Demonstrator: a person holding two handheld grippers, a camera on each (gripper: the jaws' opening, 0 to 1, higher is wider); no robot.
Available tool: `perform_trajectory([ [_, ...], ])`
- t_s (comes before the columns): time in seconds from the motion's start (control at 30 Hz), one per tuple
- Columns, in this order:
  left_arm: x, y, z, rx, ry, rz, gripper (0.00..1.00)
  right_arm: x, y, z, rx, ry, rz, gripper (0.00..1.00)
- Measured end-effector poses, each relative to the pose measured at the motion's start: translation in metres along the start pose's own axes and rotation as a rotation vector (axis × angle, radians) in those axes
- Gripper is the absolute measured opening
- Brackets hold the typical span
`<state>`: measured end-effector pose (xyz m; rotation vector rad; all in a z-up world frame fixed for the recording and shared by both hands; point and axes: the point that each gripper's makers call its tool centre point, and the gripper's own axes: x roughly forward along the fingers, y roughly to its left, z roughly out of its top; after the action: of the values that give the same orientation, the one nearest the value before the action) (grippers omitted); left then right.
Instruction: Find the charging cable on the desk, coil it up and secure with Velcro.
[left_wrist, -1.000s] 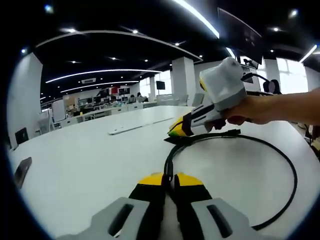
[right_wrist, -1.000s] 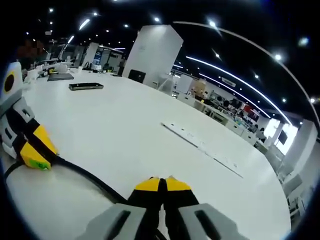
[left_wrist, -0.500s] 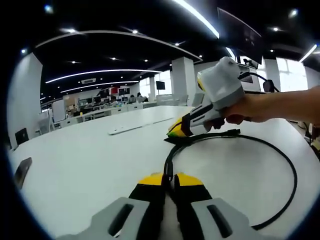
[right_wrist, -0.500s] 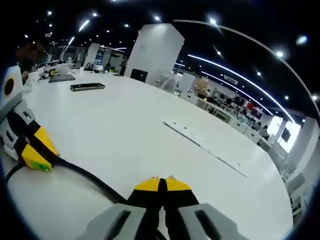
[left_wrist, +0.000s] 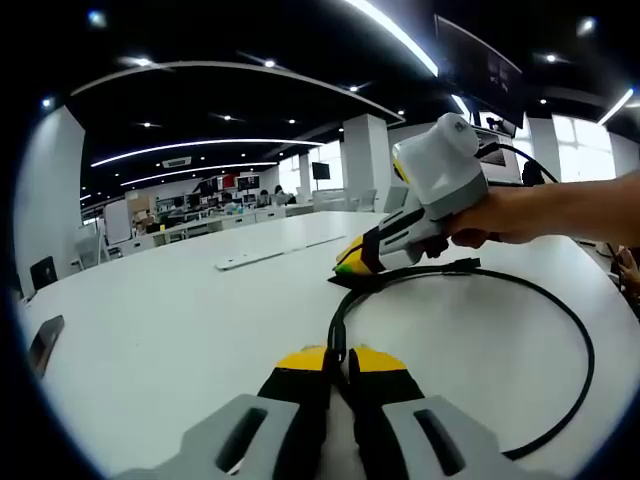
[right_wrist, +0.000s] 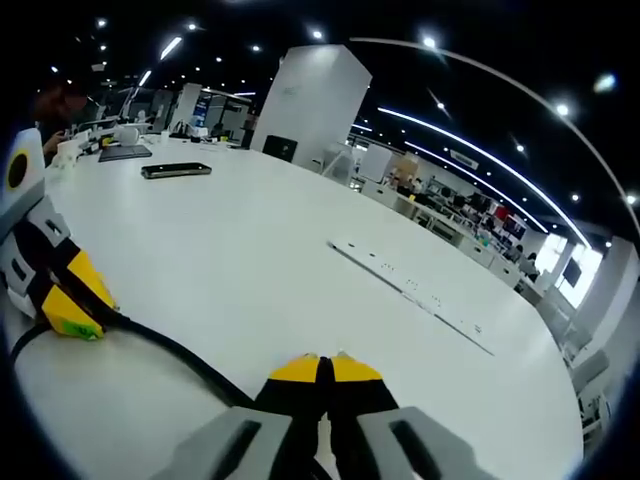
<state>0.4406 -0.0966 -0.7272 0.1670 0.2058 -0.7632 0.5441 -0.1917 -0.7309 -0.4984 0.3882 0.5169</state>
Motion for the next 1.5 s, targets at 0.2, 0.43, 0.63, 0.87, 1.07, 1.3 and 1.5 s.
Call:
perform_trajectory([
  [0.2,0.0,-0.0002,0.0,0.0,0.0,-0.001,0.08,-0.0001,0.0002,0.0002,-0.015,0.002,-0.003,0.04],
  [0.43,-0.0004,-0.0008,0.0003,0.002,-0.001,-0.002,0.08,0.001,-0.0006,0.0003,-0.064,0.002,-0.008,0.04],
  [0.63,-0.0009,-0.0014,0.0003,0.003,0.0,-0.005,0.08,0.0031,0.0006,0.0006,-0.089,0.003,-0.013,0.05],
  [0.87,-0.0009,-0.0015,0.0001,0.005,-0.001,-0.005,0.08,0.0028,0.0008,0.0004,-0.069,0.002,-0.018,0.06],
  [1.07,-0.0009,-0.0012,0.0001,0.008,-0.001,-0.005,0.08,0.0034,-0.0014,-0.0014,-0.029,0.005,-0.032,0.07],
  [1.3,-0.0009,-0.0009,0.0001,0.008,-0.002,-0.006,0.07,0.0026,-0.0049,-0.0035,0.015,0.016,-0.063,0.07],
  [1.5,-0.0008,-0.001,0.0002,0.011,-0.002,-0.005,0.07,0.0015,-0.0057,-0.0038,0.014,0.015,-0.078,0.07],
])
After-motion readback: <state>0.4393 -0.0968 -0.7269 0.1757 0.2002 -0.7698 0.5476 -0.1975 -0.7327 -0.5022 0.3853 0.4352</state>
